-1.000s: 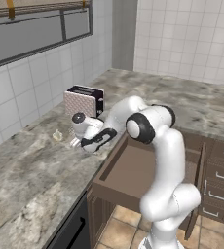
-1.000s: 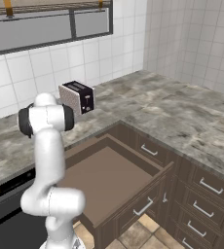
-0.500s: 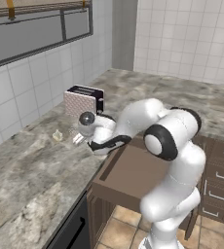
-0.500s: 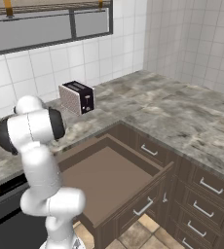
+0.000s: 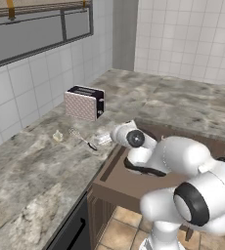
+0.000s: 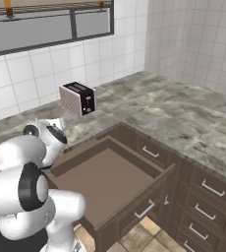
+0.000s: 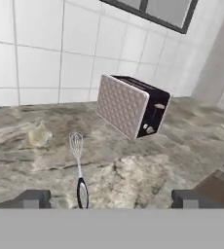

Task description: Pick the whisk from the drawer and place it on the counter.

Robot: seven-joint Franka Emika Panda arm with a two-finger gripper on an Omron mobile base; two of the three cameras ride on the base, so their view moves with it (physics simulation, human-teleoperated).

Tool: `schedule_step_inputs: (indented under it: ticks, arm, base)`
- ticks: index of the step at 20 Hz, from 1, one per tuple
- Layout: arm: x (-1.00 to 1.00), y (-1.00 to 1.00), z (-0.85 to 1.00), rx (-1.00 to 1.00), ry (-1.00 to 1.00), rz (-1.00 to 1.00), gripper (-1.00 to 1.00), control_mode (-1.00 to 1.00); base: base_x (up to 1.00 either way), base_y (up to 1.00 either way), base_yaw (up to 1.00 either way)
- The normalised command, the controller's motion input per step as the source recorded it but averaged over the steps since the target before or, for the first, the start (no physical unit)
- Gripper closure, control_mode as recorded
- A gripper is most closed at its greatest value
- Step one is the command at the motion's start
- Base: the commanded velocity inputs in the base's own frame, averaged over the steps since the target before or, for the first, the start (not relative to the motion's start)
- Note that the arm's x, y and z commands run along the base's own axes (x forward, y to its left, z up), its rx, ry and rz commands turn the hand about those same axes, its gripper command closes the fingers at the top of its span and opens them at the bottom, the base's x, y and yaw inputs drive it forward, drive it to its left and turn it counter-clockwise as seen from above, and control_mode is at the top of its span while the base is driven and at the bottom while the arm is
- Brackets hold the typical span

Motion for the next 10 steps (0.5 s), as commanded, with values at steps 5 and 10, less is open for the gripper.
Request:
schedule_step_inputs:
  ticks: [5,10]
  arm:
    - [-1.00,-0.98,1.00,0.47,0.10,-0.04,-1.00,-1.00]
    - [-1.00,-1.00,0.98,0.53,0.45,-0.14,-1.00,-1.00]
  base:
    - [0.00,0.00,0.00]
    - [0.00,0.00,0.00]
